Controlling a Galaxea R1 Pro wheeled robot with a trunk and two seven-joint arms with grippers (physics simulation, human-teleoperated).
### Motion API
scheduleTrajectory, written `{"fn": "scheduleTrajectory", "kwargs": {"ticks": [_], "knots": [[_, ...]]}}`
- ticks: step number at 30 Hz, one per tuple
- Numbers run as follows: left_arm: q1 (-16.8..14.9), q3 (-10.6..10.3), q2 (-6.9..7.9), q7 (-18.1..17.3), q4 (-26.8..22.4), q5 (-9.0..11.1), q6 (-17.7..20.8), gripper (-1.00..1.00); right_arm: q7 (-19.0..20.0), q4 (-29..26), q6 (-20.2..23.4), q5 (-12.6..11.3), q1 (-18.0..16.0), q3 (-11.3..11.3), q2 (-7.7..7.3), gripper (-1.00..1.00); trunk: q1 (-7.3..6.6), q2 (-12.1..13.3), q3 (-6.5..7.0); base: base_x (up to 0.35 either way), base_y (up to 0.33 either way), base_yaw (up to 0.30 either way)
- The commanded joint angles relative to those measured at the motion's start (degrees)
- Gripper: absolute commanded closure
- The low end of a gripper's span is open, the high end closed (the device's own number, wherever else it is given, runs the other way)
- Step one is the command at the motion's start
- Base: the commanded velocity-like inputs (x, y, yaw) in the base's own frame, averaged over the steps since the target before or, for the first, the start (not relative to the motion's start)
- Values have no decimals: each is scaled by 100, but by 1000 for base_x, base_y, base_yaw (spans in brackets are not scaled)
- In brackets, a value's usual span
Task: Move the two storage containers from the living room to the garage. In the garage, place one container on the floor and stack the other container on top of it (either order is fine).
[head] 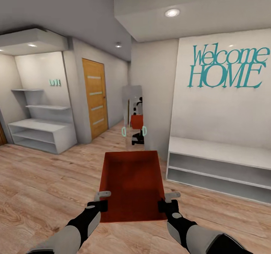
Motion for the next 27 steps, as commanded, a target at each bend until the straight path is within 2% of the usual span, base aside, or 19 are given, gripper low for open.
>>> {"fn": "scheduleTrajectory", "kwargs": {"ticks": [1,7,27], "knots": [[-4,270,317,37,-15,246,41,100,-8,-19,-5,58,-5,-359,1,100,4,-6,-8,322,0,0],[-1,269,319,37,-13,250,41,100,-8,-19,-4,57,-5,-359,3,100,4,-6,-8,322,0,74],[-5,270,326,37,-15,255,41,100,-8,-19,-6,57,-5,-359,1,100,4,-6,-8,322,0,273]]}}
